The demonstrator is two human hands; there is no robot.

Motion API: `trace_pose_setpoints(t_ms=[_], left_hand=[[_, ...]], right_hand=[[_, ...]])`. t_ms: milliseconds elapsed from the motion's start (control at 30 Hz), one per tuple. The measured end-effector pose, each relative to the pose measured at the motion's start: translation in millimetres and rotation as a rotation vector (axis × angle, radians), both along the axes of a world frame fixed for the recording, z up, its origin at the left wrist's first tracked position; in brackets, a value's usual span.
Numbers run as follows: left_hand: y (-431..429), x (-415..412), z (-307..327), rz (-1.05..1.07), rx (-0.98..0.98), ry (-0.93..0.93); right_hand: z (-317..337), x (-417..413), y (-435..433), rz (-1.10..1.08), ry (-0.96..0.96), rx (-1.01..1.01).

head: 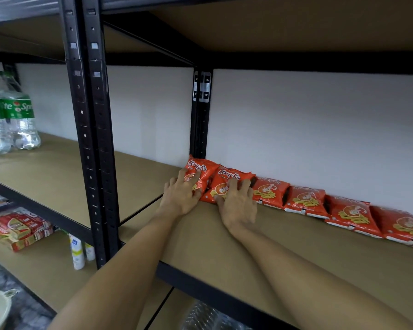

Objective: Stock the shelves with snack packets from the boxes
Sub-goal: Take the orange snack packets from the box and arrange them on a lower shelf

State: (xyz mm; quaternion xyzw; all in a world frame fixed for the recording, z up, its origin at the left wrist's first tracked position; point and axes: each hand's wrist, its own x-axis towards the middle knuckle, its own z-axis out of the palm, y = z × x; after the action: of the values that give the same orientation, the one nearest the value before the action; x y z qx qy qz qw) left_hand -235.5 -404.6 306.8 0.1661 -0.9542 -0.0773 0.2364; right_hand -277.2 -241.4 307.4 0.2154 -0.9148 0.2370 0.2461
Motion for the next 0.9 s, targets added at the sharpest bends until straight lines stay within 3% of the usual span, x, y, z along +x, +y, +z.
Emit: trace_pose_setpoints(t_ms=[233, 500, 900], left_hand=[[8.1, 3.3, 4.4, 0.000, 0.058, 0.125], [15.4, 8.7, 10.0, 0.032, -0.039, 0.259], [100.4, 42.1, 50.2, -0.094, -0.151, 0.216]], right_hand=[[0.7, 2.0, 2.8, 0.001, 0.018, -0.027], [19.4, 8.6, 22.7, 0.048, 0.027, -0.105], [73.9, 37.3, 146.6, 0.053, 0.008, -0.112]])
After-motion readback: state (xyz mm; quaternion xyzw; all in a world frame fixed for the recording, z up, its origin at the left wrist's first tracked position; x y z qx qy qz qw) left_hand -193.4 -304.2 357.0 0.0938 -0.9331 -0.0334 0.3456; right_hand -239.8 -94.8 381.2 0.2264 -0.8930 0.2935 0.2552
